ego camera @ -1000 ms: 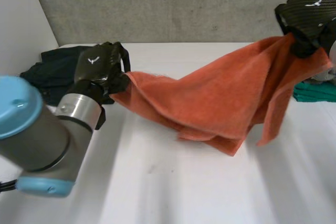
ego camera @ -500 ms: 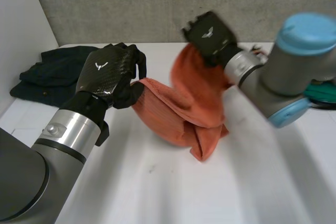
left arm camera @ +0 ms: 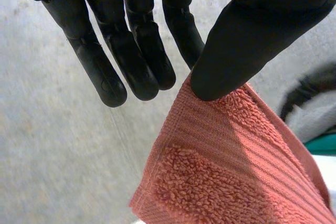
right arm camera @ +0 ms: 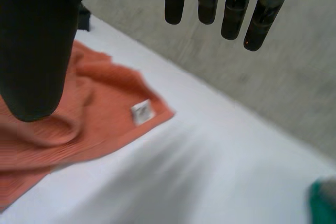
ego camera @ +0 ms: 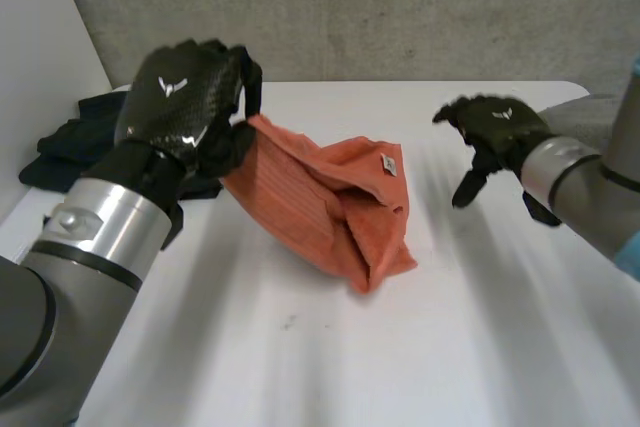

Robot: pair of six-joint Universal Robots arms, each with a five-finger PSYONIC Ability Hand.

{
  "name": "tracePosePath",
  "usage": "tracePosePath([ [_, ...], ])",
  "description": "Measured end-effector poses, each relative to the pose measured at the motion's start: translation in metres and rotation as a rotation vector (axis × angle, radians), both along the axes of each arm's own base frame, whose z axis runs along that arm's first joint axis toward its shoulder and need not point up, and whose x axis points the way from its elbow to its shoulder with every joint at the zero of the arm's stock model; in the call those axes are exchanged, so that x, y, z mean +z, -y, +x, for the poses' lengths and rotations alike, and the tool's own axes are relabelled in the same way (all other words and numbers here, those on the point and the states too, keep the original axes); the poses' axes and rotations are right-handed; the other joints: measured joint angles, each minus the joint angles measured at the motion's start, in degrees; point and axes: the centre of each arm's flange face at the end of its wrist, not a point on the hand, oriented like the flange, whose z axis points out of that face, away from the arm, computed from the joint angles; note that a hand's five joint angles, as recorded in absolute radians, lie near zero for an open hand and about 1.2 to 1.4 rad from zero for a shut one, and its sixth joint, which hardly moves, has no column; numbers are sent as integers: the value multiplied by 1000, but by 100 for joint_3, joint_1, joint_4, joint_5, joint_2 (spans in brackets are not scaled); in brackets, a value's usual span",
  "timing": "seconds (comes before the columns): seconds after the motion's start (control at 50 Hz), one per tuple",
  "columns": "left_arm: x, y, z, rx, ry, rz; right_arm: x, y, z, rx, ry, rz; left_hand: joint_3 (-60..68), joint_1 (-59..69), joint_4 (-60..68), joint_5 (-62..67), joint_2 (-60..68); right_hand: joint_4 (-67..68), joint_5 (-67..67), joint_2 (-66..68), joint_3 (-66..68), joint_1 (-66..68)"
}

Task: Fold the laundry.

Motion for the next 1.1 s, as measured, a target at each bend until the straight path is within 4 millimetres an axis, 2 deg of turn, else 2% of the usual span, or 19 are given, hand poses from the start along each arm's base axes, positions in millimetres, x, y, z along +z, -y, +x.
tracePosePath([
  [0.06, 6, 0, -1, 4, 10, -30, -5, 0, -4, -3, 37, 70, 4, 0, 0, 0, 0, 0, 0, 0, 0, 0],
  [0.08, 18, 0, -2, 12, 33, -85, -13, 2, -7, -5, 112, 180, 7, 0, 3, 0, 0, 0, 0, 0, 0, 0],
  [0.1, 21, 0, -2, 15, 39, -99, -16, 2, -7, -5, 132, 203, 7, 0, 6, 0, 0, 0, 0, 0, 0, 0],
  [0.2, 35, -1, -3, 31, 70, -170, -35, 8, 2, 5, 279, 363, 7, 0, 20, 0, 0, 0, 0, 0, 0, 0],
  [0.26, 38, -2, -2, 34, 74, -184, -43, 9, 6, 9, 330, 420, 7, 0, 20, 0, 0, 0, 0, 0, 1, 0],
  [0.4, 41, -4, -2, 34, 75, -194, -76, -1, 22, 34, 461, 643, 7, 0, 20, 0, 0, 16, 10, 21, 39, 18],
  [0.52, 40, -4, -2, 32, 75, -189, -90, -19, 40, 77, 460, 703, 7, 0, 20, 0, 0, 17, 21, 51, 216, 21],
  [0.66, 43, -7, -2, 28, 68, -197, -101, -27, 61, 112, 473, 694, 7, 0, 21, 0, 0, 683, 614, 678, 840, 569],
  [0.76, 49, -11, -2, 23, 56, -213, -107, -26, 75, 121, 515, 682, 7, 0, 21, 0, 0, 1282, 1156, 1328, 1445, 1115],
  [0.8, 52, -13, -1, 22, 51, -221, -109, -23, 79, 123, 535, 673, 7, 0, 21, 0, 0, 3350, 3150, 3568, 3609, 2943],
  [0.84, 55, -15, 0, 23, 45, -230, -110, -21, 81, 124, 548, 660, 7, 0, 21, 0, 0, 4709, 4492, 4834, 4846, 3978],
  [0.88, 57, -16, 1, 24, 40, -238, -109, -18, 82, 125, 556, 644, 7, 0, 21, 0, 0, 5362, 5095, 5413, 5469, 4277],
  [0.96, 60, -16, 2, 29, 36, -247, -89, -10, 76, 133, 540, 553, 7, 0, 22, -1, 0, 5451, 5112, 5417, 5526, 4277],
  [0.98, 60, -16, 2, 29, 36, -247, -89, -10, 76, 133, 540, 553, 7, 0, 22, -1, 0, 5451, 5112, 5417, 5526, 4277],
  [1.0, 61, -15, 3, 35, 36, -249, -71, -5, 69, 137, 515, 475, 7, 0, 22, 0, 0, 5452, 5112, 5417, 5525, 4277],
  [1.06, 61, -11, 6, 50, 40, -252, -33, 3, 49, 139, 441, 320, 7, 0, 22, 0, 1, 5452, 5112, 5417, 5525, 4277],
  [1.08, 61, -11, 6, 50, 40, -252, -33, 3, 49, 139, 441, 320, 7, 0, 22, 0, 1, 5452, 5112, 5417, 5525, 4277],
  [1.1, 61, -7, 9, 70, 49, -257, 3, 5, 29, 141, 324, 163, 7, 0, 22, 0, 0, 5452, 5112, 5417, 5526, 4277],
])
